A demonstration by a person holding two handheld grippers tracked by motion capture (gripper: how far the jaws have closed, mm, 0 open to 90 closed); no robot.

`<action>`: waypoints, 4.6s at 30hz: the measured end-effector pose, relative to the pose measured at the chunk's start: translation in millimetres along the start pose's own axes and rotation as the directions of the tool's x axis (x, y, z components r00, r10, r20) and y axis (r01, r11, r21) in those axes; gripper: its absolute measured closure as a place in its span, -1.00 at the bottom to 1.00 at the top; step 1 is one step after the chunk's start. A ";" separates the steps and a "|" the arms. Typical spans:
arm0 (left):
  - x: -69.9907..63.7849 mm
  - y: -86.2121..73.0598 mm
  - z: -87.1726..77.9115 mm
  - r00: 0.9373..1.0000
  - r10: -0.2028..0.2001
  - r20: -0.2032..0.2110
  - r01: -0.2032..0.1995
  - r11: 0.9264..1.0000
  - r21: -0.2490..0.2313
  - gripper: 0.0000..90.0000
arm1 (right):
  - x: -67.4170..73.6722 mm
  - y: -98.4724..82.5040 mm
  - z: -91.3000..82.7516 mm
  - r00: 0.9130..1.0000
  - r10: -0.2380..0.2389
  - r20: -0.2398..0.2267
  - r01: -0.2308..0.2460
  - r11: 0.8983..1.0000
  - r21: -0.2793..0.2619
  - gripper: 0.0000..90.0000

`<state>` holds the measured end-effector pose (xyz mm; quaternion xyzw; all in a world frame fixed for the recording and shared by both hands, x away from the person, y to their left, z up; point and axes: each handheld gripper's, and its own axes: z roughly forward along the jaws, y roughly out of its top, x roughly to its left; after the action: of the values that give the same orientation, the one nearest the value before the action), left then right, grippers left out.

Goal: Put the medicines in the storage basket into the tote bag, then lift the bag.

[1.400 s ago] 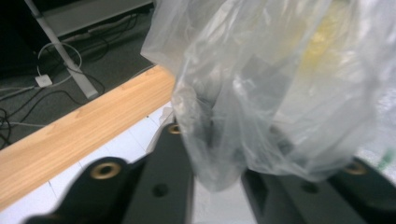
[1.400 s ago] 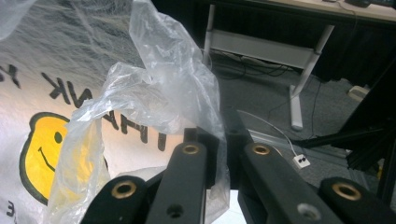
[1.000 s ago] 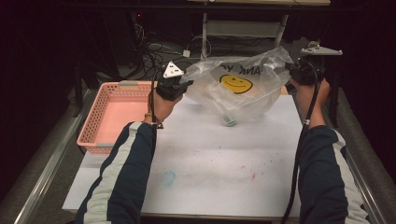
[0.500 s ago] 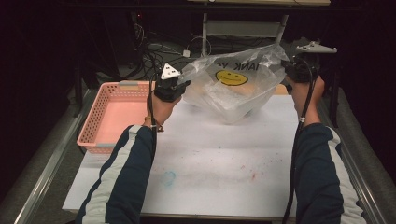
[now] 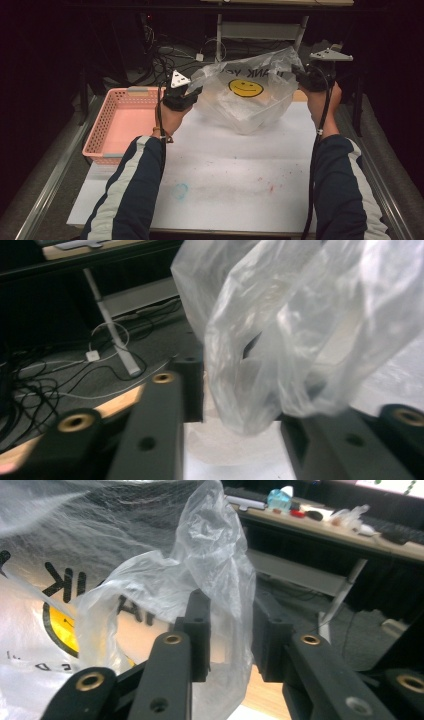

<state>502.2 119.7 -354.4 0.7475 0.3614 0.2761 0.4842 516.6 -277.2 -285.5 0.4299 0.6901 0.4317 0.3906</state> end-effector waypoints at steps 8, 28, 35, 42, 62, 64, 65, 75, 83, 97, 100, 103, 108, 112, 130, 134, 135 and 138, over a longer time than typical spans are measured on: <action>2.2 11.7 -12.0 0.999 0.036 -0.020 -0.037 0.998 -0.044 0.86 | 4.5 10.6 -11.0 0.999 -0.046 -0.005 0.046 0.997 -0.064 0.97; -1.3 19.9 -19.8 0.999 0.032 -0.037 -0.034 0.998 -0.051 0.68 | 8.2 39.0 -28.8 0.997 -0.073 0.009 0.074 0.995 -0.065 1.00; -1.8 12.5 -10.1 0.999 0.008 -0.032 -0.009 1.000 -0.026 0.32 | 5.6 17.2 -7.7 0.999 -0.046 0.029 0.046 0.999 -0.001 0.62; 1.4 14.1 -16.8 0.999 0.016 -0.044 -0.018 0.999 -0.043 -0.33 | 3.1 11.5 -16.0 1.000 -0.025 -0.006 0.024 0.998 -0.054 -0.08; -2.7 39.8 -81.6 0.994 0.112 -0.007 -0.112 0.984 -0.140 -0.44 | 20.6 29.6 -59.9 0.994 -0.054 -0.094 0.034 0.978 -0.204 -0.35; -4.7 36.6 -87.2 0.992 0.127 0.008 -0.125 0.983 -0.138 -0.47 | 22.8 24.1 -61.3 0.994 -0.058 -0.097 0.038 0.980 -0.194 -0.39; -6.2 34.8 -91.0 0.990 0.139 0.010 -0.137 0.981 -0.140 -0.52 | 23.6 21.0 -61.9 0.992 -0.062 -0.106 0.041 0.980 -0.192 -0.40; -15.7 24.8 -133.7 0.979 0.197 0.053 -0.185 0.967 -0.177 -0.52 | 33.8 7.1 -83.4 0.983 -0.097 -0.154 0.065 0.978 -0.198 -0.44; -30.5 -11.2 -163.6 0.955 0.294 0.043 -0.286 0.949 -0.133 -0.52 | 42.1 -10.5 -105.8 0.975 -0.125 -0.186 0.086 0.975 -0.207 -0.48; -40.0 -102.3 -187.9 0.950 0.305 0.073 -0.303 0.952 -0.044 -0.52 | 43.4 -78.8 -146.8 0.960 -0.094 -0.263 0.046 0.982 -0.183 -0.56; -41.4 -115.2 -191.9 0.955 0.287 0.077 -0.284 0.958 -0.044 -0.53 | 49.9 -92.1 -157.8 0.957 -0.100 -0.274 0.054 0.984 -0.172 -0.57; -44.0 -126.0 -197.6 0.952 0.300 0.068 -0.298 0.954 -0.030 -0.60 | 56.0 -104.9 -167.2 0.953 -0.105 -0.285 0.060 0.985 -0.163 -0.57; -41.7 -145.7 -197.9 0.956 0.280 0.085 -0.283 0.959 0.027 -0.60 | 63.0 -134.9 -172.4 0.950 -0.110 -0.292 0.074 0.989 -0.131 -0.61; -41.4 -161.7 -193.2 0.951 0.291 0.099 -0.299 0.951 0.076 -0.60 | 68.2 -157.8 -168.2 0.947 -0.112 -0.302 0.092 0.992 -0.082 -0.63; -32.4 -176.5 -191.1 0.961 0.267 0.071 -0.274 0.954 0.121 -0.60 | 76.8 -191.8 -160.5 0.939 -0.134 -0.316 0.134 0.991 -0.020 -0.63; -31.4 -175.9 -189.6 0.962 0.262 0.071 -0.269 0.955 0.123 -0.60 | 77.4 -192.3 -160.7 0.939 -0.128 -0.319 0.129 0.991 -0.018 -0.63; -31.4 -175.7 -188.9 0.963 0.261 0.074 -0.268 0.955 0.123 -0.60 | 77.8 -192.3 -160.8 0.938 -0.130 -0.320 0.131 0.991 -0.019 -0.63; -31.7 -175.7 -186.9 0.962 0.263 0.078 -0.271 0.954 0.129 -0.60 | 78.9 -192.1 -160.9 0.937 -0.139 -0.322 0.139 0.990 -0.022 -0.63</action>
<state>293.2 239.5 -447.8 0.8290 0.2609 0.2909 0.4002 295.3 -295.0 -425.9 0.3040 0.7733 0.4673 0.3019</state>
